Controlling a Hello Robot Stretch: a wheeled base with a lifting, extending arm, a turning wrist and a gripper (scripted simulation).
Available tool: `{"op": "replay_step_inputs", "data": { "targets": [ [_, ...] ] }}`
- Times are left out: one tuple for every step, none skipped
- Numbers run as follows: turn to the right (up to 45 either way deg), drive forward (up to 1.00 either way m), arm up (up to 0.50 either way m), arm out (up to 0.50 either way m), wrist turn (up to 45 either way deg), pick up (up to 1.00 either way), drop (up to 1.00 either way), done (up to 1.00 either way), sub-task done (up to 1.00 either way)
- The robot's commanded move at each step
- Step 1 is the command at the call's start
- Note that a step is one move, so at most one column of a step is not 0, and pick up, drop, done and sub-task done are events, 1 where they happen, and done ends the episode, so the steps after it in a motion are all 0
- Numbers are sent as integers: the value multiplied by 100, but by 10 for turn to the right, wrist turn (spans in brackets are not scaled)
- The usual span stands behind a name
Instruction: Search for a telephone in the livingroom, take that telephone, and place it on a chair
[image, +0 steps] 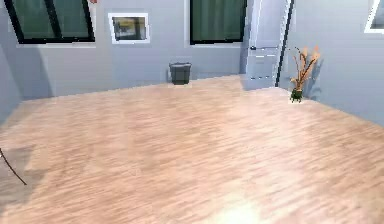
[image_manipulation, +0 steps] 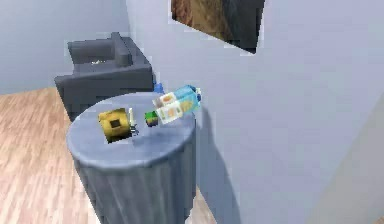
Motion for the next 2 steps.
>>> {"op": "replay_step_inputs", "data": {
  "targets": [
    [-210,0,0,0,0,0,0,0,0],
    [450,0,0,0,0,0,0,0,0]
  ]
}}
